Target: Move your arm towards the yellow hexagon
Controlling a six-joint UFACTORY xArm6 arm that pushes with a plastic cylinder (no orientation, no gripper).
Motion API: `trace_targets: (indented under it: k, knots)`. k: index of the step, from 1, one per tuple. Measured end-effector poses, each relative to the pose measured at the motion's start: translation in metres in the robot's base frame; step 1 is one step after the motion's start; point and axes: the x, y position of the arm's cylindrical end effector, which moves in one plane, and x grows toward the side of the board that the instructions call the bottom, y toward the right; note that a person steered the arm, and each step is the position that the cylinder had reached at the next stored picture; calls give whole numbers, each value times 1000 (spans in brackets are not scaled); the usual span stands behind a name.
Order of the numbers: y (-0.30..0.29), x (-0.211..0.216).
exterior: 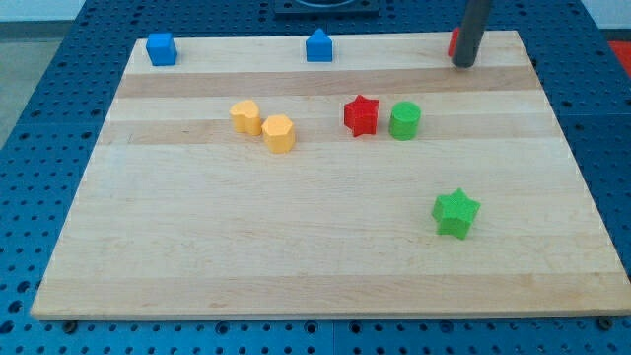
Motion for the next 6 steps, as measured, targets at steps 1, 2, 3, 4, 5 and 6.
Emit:
trace_targets:
  k: [1,2,3,4,5,6]
  knots:
    - [-23,0]
    - [-30,0]
    - [-30,11]
    - [-31,27]
    - [-52,34]
    - [-103,46]
